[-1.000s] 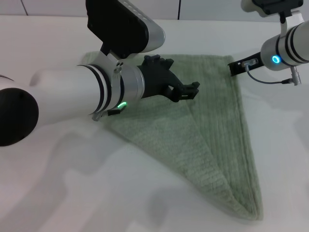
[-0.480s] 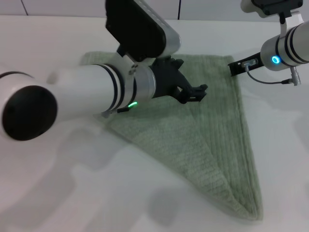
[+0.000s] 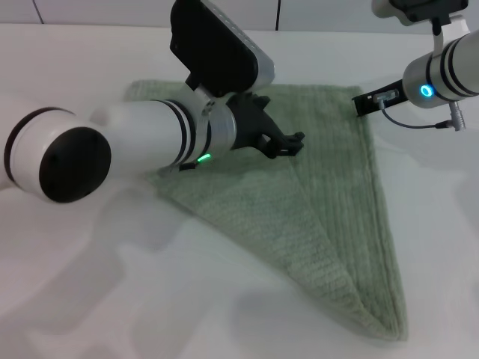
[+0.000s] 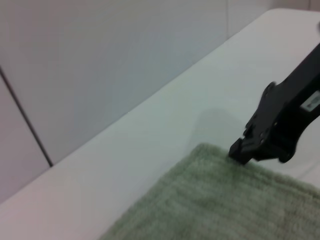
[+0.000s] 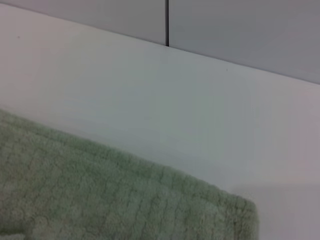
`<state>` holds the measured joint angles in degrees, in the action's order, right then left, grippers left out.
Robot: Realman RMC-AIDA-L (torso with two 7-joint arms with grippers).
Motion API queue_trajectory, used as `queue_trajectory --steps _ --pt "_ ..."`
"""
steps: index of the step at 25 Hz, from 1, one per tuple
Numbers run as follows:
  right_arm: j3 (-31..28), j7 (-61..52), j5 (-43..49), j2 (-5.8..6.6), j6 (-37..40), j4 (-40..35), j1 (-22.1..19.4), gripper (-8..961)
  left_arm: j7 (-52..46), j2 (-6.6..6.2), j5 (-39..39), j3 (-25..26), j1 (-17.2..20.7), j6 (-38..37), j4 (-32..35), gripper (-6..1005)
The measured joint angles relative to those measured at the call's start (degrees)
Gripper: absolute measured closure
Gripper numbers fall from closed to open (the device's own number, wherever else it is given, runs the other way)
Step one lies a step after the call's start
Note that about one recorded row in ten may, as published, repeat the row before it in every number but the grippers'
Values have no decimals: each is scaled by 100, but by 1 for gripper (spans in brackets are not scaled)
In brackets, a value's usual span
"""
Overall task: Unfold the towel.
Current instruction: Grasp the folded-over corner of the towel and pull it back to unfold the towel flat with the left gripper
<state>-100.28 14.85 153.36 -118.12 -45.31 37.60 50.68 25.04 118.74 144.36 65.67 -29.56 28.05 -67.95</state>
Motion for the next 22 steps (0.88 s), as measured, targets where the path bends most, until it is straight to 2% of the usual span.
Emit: queue_trajectory --steps 6,7,9,18,19,22 --pt "0 0 0 0 -42 12 24 954 -103 0 -9 23 -119 48 152 176" --pt "0 0 0 0 -59 18 29 954 -359 17 -14 10 -397 22 557 176" --pt "0 0 0 0 -62 20 30 954 -419 18 -14 -20 -481 -38 662 178" --pt "52 0 1 0 -66 20 41 954 -465 28 -14 -105 -615 -474 950 179" --pt "61 0 1 0 -66 20 43 954 -629 35 -13 -109 -834 -461 1244 179" --pt "72 0 1 -5 -66 19 49 953 -704 36 -29 -127 -931 -436 1389 179"
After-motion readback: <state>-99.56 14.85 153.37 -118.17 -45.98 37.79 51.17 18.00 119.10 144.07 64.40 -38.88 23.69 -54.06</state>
